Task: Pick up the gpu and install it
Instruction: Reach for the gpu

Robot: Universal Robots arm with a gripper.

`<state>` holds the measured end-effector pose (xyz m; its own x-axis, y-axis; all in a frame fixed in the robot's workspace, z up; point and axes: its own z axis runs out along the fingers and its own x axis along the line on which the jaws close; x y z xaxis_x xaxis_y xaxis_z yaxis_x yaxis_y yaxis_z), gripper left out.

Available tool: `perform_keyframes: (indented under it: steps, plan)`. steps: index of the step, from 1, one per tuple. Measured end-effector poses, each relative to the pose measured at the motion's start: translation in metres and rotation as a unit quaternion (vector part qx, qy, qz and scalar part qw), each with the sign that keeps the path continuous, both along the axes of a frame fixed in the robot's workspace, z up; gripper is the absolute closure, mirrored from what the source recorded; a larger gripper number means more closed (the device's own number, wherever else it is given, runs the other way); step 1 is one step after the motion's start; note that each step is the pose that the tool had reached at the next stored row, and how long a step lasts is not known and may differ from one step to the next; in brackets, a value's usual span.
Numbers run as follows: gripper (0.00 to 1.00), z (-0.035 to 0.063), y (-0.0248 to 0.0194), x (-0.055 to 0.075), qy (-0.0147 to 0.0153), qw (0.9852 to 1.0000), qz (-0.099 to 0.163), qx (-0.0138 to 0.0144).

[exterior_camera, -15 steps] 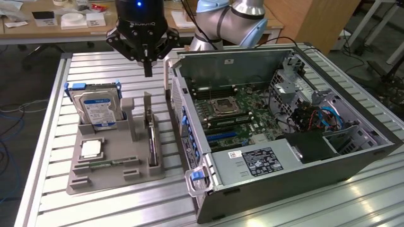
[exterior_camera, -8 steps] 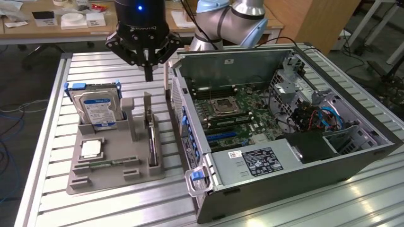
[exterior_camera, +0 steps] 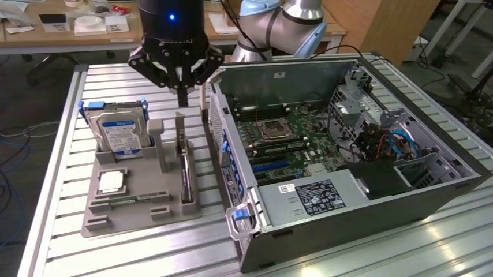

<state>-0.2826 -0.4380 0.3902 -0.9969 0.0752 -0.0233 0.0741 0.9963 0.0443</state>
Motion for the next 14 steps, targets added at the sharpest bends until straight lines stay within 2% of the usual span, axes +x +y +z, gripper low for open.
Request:
perform_keyframes:
  steps: [3,8,14]
  plan:
    - [0.89,-0.0003,-0.0058,-0.001,0.0000,1.0000,0.000,0.0000]
    - [0.89,-0.0015,-0.0122,-0.003,0.0000,1.0000,0.000,0.0000]
    - [0.89,-0.0033,-0.0152,-0.007,0.0000,1.0000,0.000,0.0000]
